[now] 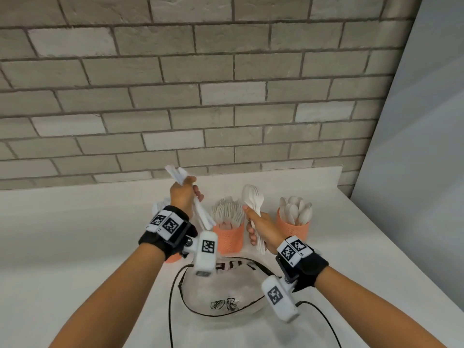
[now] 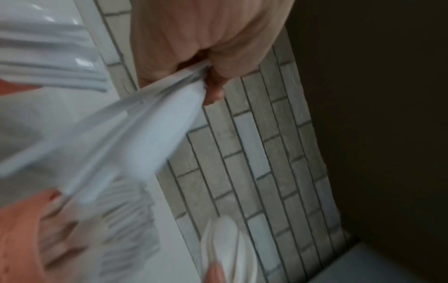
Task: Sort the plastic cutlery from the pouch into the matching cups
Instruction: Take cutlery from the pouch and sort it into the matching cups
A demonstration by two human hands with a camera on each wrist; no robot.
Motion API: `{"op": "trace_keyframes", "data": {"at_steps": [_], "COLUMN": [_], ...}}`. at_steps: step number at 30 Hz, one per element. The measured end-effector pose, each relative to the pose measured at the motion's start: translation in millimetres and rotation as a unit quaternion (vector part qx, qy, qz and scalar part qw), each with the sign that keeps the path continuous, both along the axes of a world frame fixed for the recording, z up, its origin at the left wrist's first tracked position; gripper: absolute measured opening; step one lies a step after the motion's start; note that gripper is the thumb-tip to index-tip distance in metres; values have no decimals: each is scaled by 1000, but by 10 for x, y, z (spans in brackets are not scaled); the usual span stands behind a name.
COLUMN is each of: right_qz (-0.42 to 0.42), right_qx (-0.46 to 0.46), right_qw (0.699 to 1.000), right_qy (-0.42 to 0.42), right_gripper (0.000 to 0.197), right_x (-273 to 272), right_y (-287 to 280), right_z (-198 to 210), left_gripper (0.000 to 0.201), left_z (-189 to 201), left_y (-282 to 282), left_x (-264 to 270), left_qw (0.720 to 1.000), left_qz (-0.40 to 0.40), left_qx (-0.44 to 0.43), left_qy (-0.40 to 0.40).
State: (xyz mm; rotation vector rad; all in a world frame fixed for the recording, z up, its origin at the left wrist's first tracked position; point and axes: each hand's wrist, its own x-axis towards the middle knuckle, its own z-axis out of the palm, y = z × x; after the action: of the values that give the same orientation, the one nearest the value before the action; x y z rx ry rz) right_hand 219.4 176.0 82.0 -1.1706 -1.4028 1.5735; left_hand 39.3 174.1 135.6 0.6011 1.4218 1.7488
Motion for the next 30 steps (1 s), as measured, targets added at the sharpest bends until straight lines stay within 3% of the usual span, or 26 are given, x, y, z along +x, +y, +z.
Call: {"op": "trace_keyframes", "data": {"at_steps": [3,6,8,12,24,26,30], "right_qz": [13,19,13,-7,-2,-2,1], "right_qx": [-29,-36,-34,-31,-16,-12,-1], "right_qw": [999,999,999,1000,1000,1000,1000], "right_qy": [8,11,8,2,2,3,-5], "right_gripper": [32,21,19,21,21,21,22], "right_x": [-34,-70,-93,-130,-235,-251,-282], "right_y": [21,40,59,81,103,93,71], "right_z": [28,38,34,20,-28,-40,-56], "left_gripper": [14,2,16,42,51,49,18], "left_z": [22,48,53,-56,-570,-635,-749], "left_y": [19,59,63,40,45,39,17], "left_x": [-322,-620,-771,-906,-928,-936,-951], "left_qw": [997,988,980,976,967,966,957], "left_qz": [64,129,149,153,124,110,77], "left_qx": [25,51,52,35,0,-12,3], "left_qy": [-22,71,118,149,224,233,281]}}
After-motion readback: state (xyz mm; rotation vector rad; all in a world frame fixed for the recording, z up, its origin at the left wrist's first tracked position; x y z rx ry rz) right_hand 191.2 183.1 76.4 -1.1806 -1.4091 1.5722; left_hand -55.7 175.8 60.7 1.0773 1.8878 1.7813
